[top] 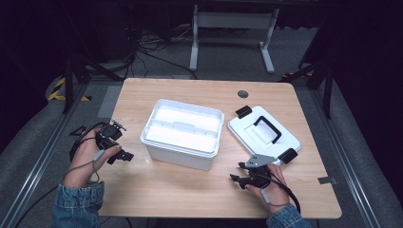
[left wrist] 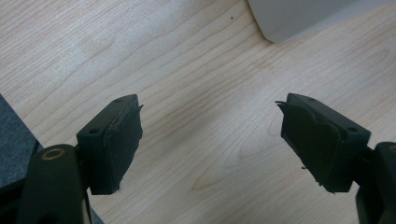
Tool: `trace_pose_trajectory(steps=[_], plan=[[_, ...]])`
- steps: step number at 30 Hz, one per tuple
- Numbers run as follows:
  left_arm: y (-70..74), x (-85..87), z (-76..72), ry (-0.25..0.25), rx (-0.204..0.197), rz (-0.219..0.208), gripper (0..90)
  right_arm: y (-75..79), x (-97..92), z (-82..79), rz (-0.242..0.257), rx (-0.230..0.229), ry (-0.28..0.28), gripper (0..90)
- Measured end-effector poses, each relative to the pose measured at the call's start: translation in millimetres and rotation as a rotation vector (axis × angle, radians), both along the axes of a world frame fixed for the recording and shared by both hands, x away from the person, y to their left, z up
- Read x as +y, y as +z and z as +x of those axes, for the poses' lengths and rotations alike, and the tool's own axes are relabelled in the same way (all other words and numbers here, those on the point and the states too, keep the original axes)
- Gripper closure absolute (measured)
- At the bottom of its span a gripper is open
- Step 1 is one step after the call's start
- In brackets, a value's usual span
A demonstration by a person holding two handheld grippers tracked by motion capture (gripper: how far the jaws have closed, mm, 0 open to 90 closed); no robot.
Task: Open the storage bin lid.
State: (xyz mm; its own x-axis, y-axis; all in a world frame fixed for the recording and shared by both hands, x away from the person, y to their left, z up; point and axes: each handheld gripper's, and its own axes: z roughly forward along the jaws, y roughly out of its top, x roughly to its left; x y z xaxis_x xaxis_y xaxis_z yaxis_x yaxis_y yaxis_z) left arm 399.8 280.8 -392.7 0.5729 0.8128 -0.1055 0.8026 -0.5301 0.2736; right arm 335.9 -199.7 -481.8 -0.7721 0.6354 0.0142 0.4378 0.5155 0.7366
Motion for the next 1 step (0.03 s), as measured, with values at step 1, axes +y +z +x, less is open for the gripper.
trace_pose_trajectory(steps=[1], plan=[[-0.3, -0.7, -0.1, 0.009, 0.003, -0.006, 21.3, -0.9, -0.2, -0.3, 0.006, -0.007, 0.0, 41.0]])
